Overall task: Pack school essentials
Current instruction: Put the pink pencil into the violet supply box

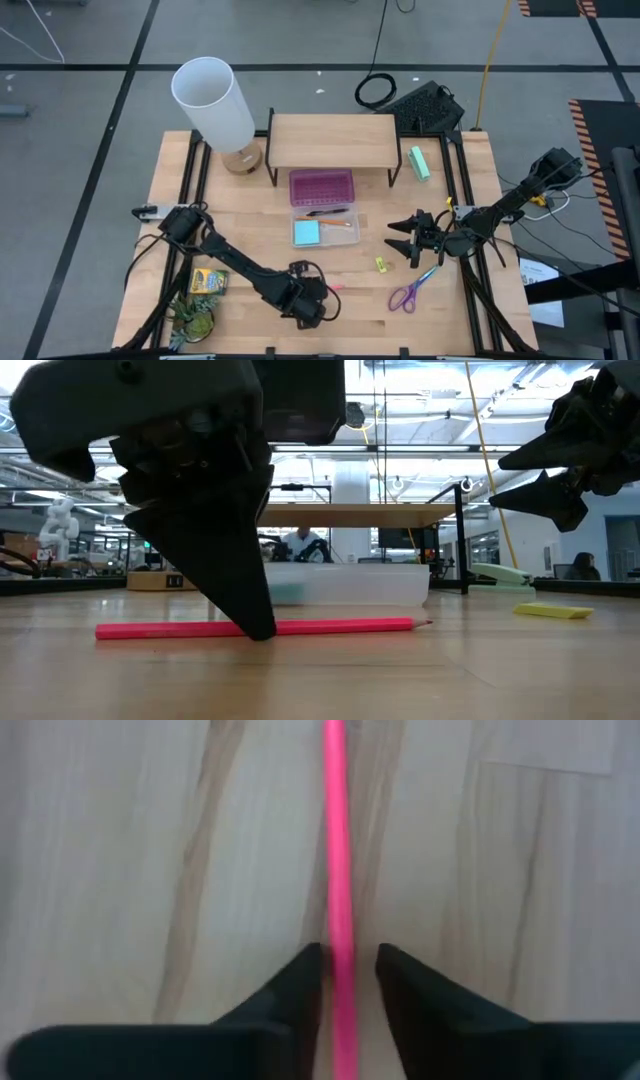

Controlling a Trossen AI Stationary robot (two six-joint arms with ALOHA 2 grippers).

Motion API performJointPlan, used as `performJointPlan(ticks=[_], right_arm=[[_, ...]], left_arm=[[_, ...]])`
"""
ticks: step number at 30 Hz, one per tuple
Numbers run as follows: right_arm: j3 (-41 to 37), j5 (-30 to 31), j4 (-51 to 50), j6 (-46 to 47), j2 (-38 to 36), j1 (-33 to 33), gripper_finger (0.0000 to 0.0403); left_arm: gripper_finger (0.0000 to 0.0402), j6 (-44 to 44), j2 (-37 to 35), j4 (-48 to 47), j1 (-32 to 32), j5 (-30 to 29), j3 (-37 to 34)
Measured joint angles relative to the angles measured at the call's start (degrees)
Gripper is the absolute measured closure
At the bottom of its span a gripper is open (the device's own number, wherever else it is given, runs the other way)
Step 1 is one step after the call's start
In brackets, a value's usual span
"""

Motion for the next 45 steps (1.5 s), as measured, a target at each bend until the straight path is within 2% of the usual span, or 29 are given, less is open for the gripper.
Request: performJointPlan(ticks=[3,5,11,15,18,21,26,31,37,41,45], right_arm=[[0.00,0.00,0.00,0.01,0.00,0.00,0.0126],[0.00,0.00,0.02,0.02,0.00,0.00,0.0126],[0.00,0.00,0.02,0.00,0.00,0.00,0.0126],[0.00,0.00,0.00,-0.09,0.00,0.00,0.0126],[0.00,0.00,-0.17,-0.11,0.00,0.00,0.0126],[-0.02,0.01,-0.49,-0.06,0.00,0.00,0.0126],[-0.02,0.00,-0.44,-0.01,0.00,-0.02,0.0126],[-0.02,0.00,-1.03,-0.02,0.00,-0.01,0.0126],[-0.02,0.00,-1.31,0.04,0.00,0.00,0.0126],[-0.02,0.00,-1.16,0.04,0.00,0.00,0.0126],[0.26,-1.88,-0.04,-0.13,0.00,-0.02,0.0126]], left_arm=[[0.0370,0.12,0.06,-0.09,0.30,1.03,-0.19],[0.0389,0.70,0.11,-0.28,0.64,1.37,-0.24],[0.0378,3.02,-0.47,-1.22,1.70,1.99,0.12],[0.0393,7.08,-2.09,-3.46,2.72,0.56,1.03],[0.0398,9.91,-4.75,-3.94,4.56,-1.52,2.23],[0.0400,11.82,-8.47,-8.28,6.44,-3.98,2.89],[0.0397,13.44,-12.33,-10.90,10.60,-4.91,2.86],[0.0379,12.86,-11.43,-4.52,11.17,-0.83,2.58],[0.0311,16.99,-5.97,11.45,6.09,4.71,2.54],[0.0266,19.32,-3.20,19.46,2.76,5.61,2.57],[0.0251,21.73,0.25,25.86,0.68,5.61,2.59]])
